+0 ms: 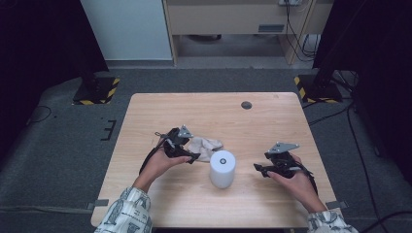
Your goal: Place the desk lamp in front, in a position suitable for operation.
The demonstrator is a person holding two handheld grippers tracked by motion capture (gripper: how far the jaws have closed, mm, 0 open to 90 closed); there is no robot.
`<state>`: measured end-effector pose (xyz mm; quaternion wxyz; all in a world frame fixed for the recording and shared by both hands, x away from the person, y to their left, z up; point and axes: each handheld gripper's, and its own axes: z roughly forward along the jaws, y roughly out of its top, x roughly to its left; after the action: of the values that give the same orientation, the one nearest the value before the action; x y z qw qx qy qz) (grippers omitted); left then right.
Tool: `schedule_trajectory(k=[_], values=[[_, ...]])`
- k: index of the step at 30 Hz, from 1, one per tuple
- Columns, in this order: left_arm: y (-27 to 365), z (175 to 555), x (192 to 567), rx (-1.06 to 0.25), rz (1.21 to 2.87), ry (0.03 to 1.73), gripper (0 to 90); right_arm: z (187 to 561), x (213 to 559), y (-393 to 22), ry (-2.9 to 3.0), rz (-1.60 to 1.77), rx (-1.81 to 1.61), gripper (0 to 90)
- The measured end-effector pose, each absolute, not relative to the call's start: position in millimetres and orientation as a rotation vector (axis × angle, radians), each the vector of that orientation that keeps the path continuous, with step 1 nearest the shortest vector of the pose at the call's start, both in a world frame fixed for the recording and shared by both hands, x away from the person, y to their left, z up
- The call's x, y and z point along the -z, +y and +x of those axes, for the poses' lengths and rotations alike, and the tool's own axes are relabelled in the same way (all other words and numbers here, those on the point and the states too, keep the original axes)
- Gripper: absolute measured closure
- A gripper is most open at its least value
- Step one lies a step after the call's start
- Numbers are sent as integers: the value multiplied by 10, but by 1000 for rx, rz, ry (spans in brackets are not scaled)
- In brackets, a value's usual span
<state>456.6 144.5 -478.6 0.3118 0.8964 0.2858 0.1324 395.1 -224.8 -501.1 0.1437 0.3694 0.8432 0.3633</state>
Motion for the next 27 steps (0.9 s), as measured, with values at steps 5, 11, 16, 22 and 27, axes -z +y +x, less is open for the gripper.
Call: schedule_trajectory(k=[5, 11, 16, 22, 27], values=[[1297, 4678, 4764, -359, 2405, 728, 99, 3930, 5028, -2272, 2427, 1079, -1045, 323], [1149, 4799, 4867, -342, 2449, 709, 98, 3900, 5056, -2280, 2444, 1086, -1049, 327], [1075, 4857, 5006, -315, 2483, 723, 114, 3899, 5063, -2268, 2450, 1079, -1055, 322], [1055, 4901, 5111, -211, 2495, 739, 268, 3882, 5045, -2238, 2459, 1063, -1082, 264], [1072, 4858, 5092, -155, 2478, 747, 463, 3875, 5029, -2227, 2463, 1044, -1084, 260]])
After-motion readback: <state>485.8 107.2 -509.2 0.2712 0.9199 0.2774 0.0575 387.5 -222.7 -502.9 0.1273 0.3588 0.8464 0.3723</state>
